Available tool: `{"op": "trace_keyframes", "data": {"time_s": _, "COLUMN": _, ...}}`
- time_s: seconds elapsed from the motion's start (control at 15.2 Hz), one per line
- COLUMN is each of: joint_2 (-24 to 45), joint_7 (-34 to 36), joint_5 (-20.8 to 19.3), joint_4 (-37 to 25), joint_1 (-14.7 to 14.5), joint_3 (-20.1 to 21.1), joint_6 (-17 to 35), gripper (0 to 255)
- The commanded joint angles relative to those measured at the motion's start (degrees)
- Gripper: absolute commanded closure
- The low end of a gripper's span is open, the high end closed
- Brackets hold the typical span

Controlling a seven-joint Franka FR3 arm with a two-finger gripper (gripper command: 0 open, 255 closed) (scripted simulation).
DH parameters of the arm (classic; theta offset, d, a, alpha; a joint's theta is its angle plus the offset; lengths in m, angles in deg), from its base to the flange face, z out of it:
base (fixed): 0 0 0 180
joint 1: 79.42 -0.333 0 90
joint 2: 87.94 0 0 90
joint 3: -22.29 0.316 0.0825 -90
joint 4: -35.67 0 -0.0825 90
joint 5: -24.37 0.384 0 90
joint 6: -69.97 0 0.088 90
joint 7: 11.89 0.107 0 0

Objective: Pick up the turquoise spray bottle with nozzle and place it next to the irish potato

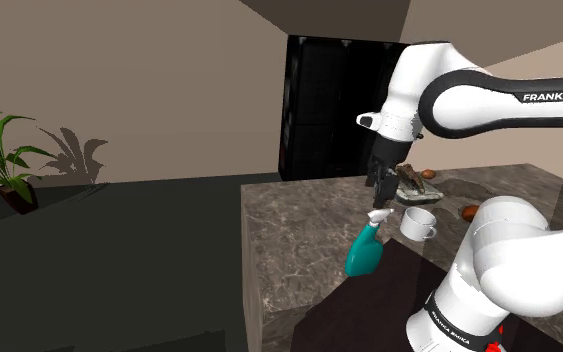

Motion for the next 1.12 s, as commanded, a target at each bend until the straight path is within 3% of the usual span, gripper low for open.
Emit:
{"op": "trace_keyframes", "data": {"time_s": 0.0, "joint_2": -2.13, "joint_7": -7.39, "joint_5": -3.24, "joint_4": 3.90, "joint_1": -1.03, "joint_3": -2.34, "joint_6": 0.98, "gripper": 0}}
{"op": "trace_keyframes", "data": {"time_s": 0.07, "joint_2": -2.87, "joint_7": -9.91, "joint_5": -4.52, "joint_4": 5.22, "joint_1": -1.24, "joint_3": -3.26, "joint_6": 1.28, "gripper": 0}}
{"op": "trace_keyframes", "data": {"time_s": 0.59, "joint_2": -0.84, "joint_7": -9.84, "joint_5": -6.53, "joint_4": 10.25, "joint_1": -0.22, "joint_3": -5.03, "joint_6": 8.22, "gripper": 0}}
{"op": "trace_keyframes", "data": {"time_s": 1.06, "joint_2": -0.84, "joint_7": -9.85, "joint_5": -6.53, "joint_4": 10.24, "joint_1": -0.22, "joint_3": -5.03, "joint_6": 8.21, "gripper": 0}}
